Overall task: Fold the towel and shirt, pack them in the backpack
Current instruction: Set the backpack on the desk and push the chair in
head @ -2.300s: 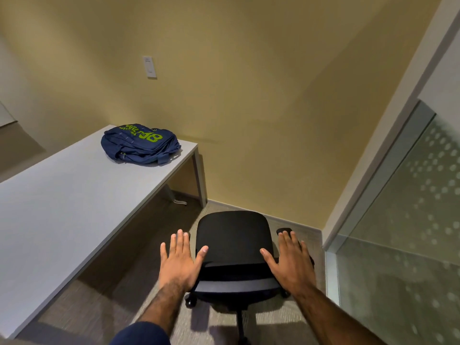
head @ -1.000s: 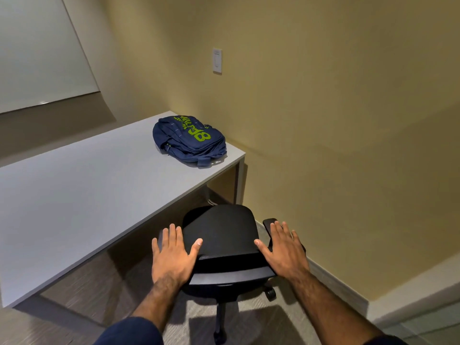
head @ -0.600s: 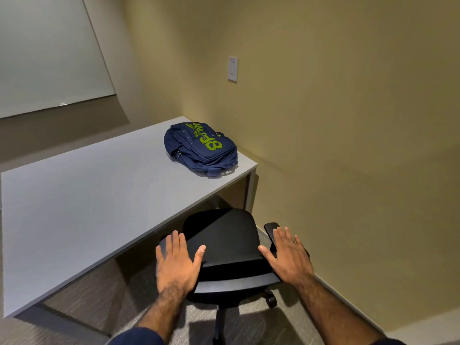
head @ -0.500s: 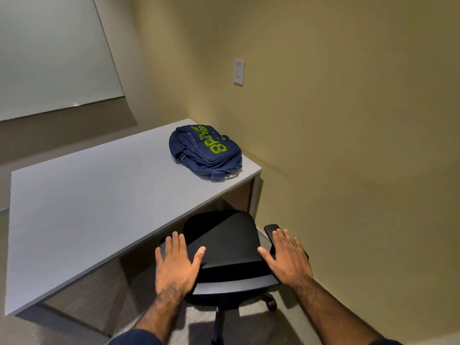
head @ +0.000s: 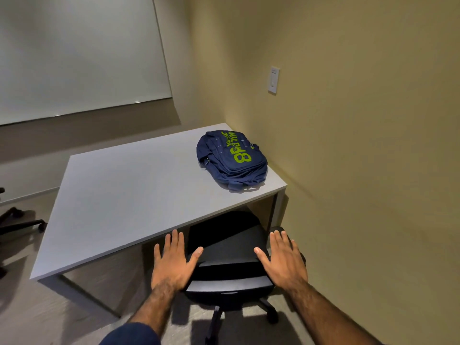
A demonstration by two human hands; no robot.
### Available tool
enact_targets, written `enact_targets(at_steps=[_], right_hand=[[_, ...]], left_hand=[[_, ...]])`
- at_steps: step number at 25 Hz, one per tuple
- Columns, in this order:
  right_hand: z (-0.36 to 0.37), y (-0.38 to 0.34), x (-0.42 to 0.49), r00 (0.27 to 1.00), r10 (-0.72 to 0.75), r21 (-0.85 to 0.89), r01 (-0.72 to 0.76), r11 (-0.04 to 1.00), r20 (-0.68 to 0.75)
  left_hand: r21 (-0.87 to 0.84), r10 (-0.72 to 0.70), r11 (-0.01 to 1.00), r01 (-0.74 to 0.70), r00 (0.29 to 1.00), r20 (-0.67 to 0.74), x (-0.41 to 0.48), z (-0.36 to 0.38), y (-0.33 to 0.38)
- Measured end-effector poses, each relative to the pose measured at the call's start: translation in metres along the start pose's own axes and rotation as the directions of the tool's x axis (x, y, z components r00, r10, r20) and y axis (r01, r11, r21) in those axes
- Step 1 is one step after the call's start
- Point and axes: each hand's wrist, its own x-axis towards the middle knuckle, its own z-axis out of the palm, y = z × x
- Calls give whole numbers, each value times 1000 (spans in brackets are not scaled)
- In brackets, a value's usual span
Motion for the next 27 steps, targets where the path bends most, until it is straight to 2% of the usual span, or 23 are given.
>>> enact_targets(at_steps=[12, 23, 27], right_hand=[[-7, 21, 79, 995, -90, -33, 92, 995, 46], [-13, 19, 133, 987, -157, -2, 157, 988, 35], [-17, 25, 157, 981, -189, -6, 189, 982, 43]], left_hand=[[-25, -93, 996, 91, 995, -46, 39, -2, 33], [-5, -110, 994, 110, 993, -46, 79, -7, 37], [35, -53, 998, 53, 998, -15, 91, -10, 46]])
